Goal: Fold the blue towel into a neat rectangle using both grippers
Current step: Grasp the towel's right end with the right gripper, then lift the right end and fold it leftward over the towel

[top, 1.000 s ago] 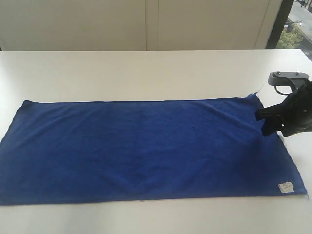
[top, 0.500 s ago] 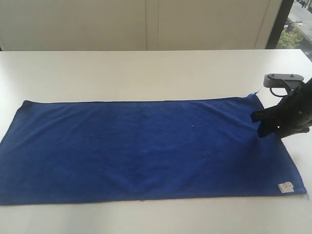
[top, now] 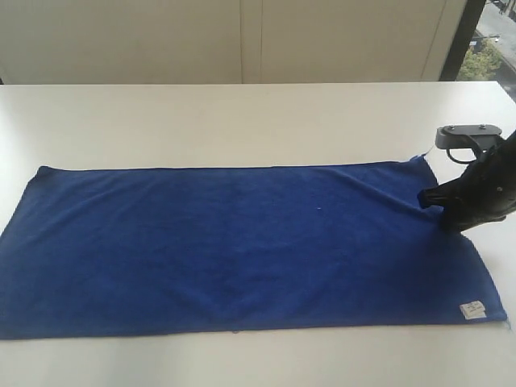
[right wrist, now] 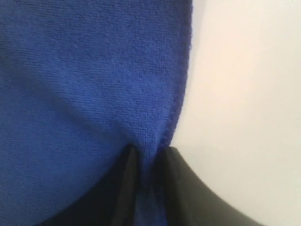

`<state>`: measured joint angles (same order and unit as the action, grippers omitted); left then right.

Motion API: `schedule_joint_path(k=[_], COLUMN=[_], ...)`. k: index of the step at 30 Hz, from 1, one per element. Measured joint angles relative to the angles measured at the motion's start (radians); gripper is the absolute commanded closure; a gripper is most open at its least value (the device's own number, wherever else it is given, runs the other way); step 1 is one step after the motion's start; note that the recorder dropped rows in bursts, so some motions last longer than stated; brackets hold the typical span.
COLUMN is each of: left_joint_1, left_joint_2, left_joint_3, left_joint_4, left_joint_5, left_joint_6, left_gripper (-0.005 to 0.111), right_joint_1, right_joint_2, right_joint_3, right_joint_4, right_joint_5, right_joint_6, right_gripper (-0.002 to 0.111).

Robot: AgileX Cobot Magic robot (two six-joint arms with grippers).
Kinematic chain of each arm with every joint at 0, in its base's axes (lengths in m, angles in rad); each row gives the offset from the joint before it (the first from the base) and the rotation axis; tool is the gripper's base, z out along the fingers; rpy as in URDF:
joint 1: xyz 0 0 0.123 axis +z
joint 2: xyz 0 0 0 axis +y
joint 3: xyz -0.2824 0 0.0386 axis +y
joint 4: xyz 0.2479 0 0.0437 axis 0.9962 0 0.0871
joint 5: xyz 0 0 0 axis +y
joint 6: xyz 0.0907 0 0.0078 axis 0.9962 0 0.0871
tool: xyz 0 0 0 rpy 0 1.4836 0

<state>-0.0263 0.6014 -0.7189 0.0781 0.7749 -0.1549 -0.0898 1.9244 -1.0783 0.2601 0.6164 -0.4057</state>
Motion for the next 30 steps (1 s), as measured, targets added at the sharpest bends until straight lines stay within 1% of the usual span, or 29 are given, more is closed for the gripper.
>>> schedule_joint_path(k=[2, 9, 12, 15, 20, 27, 30], left_joint_1=[0.0, 0.0, 0.0, 0.0, 0.0, 0.0, 0.0], left_joint_2=[0.0, 0.0, 0.0, 0.0, 0.0, 0.0, 0.0], left_joint_3=[0.0, 0.0, 0.0, 0.0, 0.0, 0.0, 0.0], left_joint_4=[0.0, 0.0, 0.0, 0.0, 0.0, 0.0, 0.0], left_joint_5=[0.0, 0.0, 0.0, 0.0, 0.0, 0.0, 0.0], left_joint_6=[0.0, 0.0, 0.0, 0.0, 0.0, 0.0, 0.0], left_gripper=[0.107, 0.107, 0.107, 0.107, 0.107, 0.107, 0.107], right_joint_1=[0.0, 0.0, -0.006, -0.03, -0.1, -0.2, -0.232], right_joint_2=[0.0, 0.0, 0.0, 0.0, -0.015, -0.019, -0.019], right_joint_3=[0.0, 0.0, -0.005, -0.028, -0.084, -0.095, -0.095], right_joint_4=[0.0, 0.0, -0.02, -0.101, -0.278, -0.509, -0.561], right_joint_5=[0.007, 0.001, 0.001, 0.002, 0.008, 0.01, 0.01], right_joint_6=[0.001, 0.002, 0.049, 0.138, 0.281, 0.437, 0.5], right_gripper=[0.108, 0.108, 0.108, 0.108, 0.108, 0.108, 0.108])
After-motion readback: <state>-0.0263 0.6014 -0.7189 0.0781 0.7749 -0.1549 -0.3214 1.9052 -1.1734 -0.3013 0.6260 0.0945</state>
